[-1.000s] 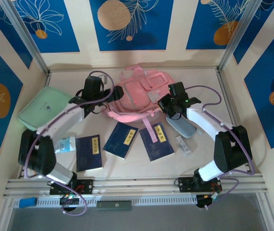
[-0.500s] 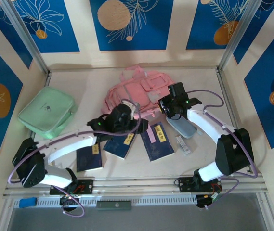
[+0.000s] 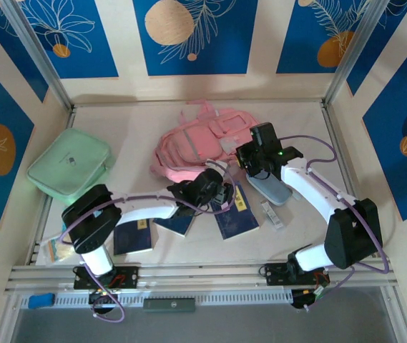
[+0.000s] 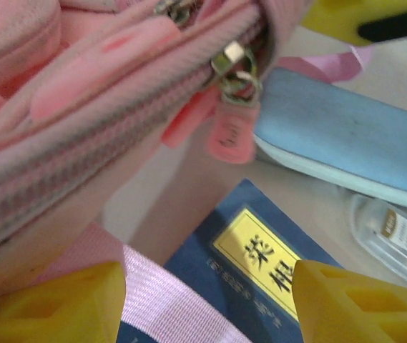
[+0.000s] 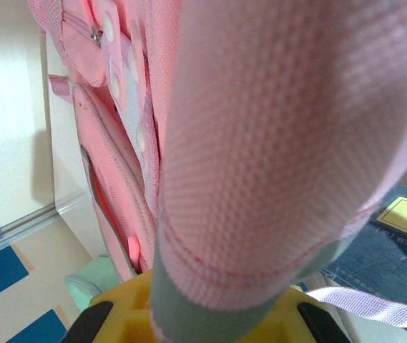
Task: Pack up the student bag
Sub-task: Unzip the student bag at the top-center of the table.
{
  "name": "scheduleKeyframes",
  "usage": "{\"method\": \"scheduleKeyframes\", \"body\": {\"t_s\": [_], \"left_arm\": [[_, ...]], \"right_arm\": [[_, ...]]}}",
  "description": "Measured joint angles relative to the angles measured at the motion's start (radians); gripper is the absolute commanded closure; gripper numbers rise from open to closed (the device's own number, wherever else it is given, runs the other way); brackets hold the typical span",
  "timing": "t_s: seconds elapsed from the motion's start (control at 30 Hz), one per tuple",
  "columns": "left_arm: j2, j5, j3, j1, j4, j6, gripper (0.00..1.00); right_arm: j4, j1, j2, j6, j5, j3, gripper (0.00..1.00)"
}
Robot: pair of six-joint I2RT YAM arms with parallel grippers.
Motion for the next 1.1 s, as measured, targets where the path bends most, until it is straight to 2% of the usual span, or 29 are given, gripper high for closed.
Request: {"method": "scheduleKeyframes", "body": {"t_s": [0.2, 0.4, 0.67, 1.1], "left_arm": [[0.047, -0.077, 0.035, 0.0, 0.035, 0.026, 0.4], [0.069, -0.113, 0.051, 0.0, 0.069, 0.059, 0.48], [0.086, -0.127, 0.084, 0.004, 0.087, 0.084, 0.65], [0.08, -0.101, 0.073, 0.021, 0.115, 0.078, 1.0]], "right_arm": [[0.008, 0.002, 0.0, 0.011, 0.019, 0.0, 1.0], [0.013, 0.014, -0.002, 0.02, 0.039, 0.0, 1.0], [0.023, 0.021, -0.003, 0.026, 0.05, 0.0, 1.0], [0.023, 0.027, -0.003, 0.026, 0.055, 0.0, 1.0]]}}
